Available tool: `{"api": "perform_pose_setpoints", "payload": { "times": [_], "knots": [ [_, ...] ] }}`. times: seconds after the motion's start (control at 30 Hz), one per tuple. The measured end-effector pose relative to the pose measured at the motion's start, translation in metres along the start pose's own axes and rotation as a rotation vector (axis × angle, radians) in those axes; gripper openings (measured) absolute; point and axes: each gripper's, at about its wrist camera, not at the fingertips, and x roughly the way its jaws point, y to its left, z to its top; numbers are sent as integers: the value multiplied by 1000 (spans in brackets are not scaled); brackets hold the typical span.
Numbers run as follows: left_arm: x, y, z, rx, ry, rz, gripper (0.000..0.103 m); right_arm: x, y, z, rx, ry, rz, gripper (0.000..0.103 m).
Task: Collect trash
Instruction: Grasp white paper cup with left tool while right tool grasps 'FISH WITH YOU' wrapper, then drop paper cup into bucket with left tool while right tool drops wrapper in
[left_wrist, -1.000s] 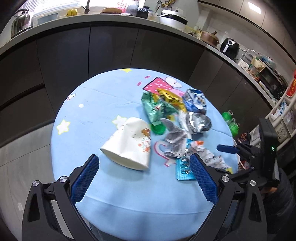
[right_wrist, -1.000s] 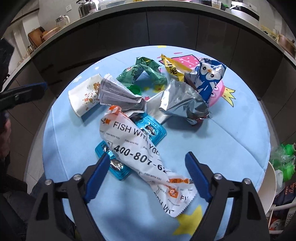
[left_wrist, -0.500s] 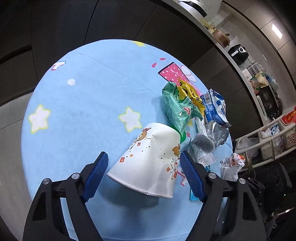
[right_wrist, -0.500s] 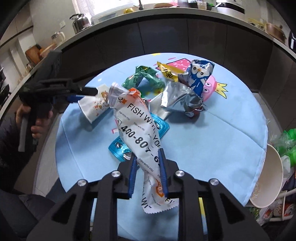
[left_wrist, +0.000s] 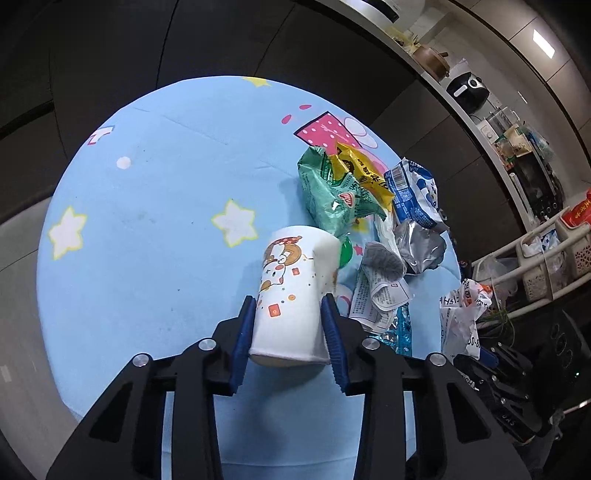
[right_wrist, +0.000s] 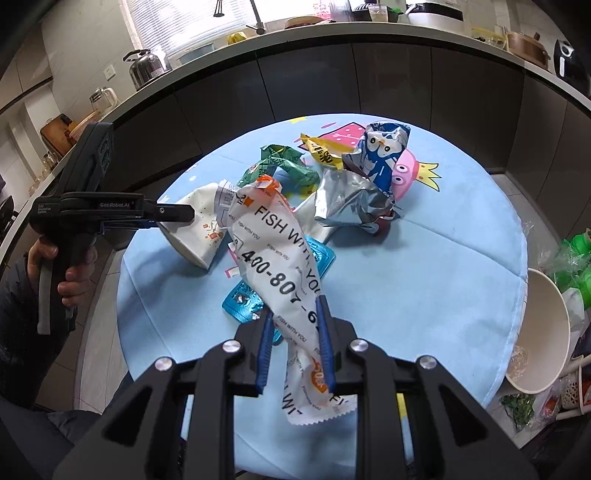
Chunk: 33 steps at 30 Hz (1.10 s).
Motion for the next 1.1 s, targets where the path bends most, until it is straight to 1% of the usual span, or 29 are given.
{"api": "perform_pose_setpoints", "payload": {
  "times": [0.1,0.3,0.47,0.6,0.77,0.9,1.1],
  "knots": [
    [-9,-9,-3,12,-22,39,28,-8,-2,0,19,-21,0,23],
    [-56,-31,-6,56,-112,58,28,-31,-8,4,59,-78,-4,23],
    [-100,-70,0,133,-193,25,28,-53,-17,10,95,-138,-13,23],
    [-118,-109,7,195,-234,-27,28,-69,-31,12,128,-181,-35,23],
    [-116,-161,9,287,-240,-96,28,-87,-55,10,181,-224,-80,23],
    [-98,-205,13,352,-217,-155,29,-103,-84,4,241,-258,-128,23],
    [-60,-260,15,436,-172,-214,29,-121,-134,-10,354,-298,-211,23]
  ]
}}
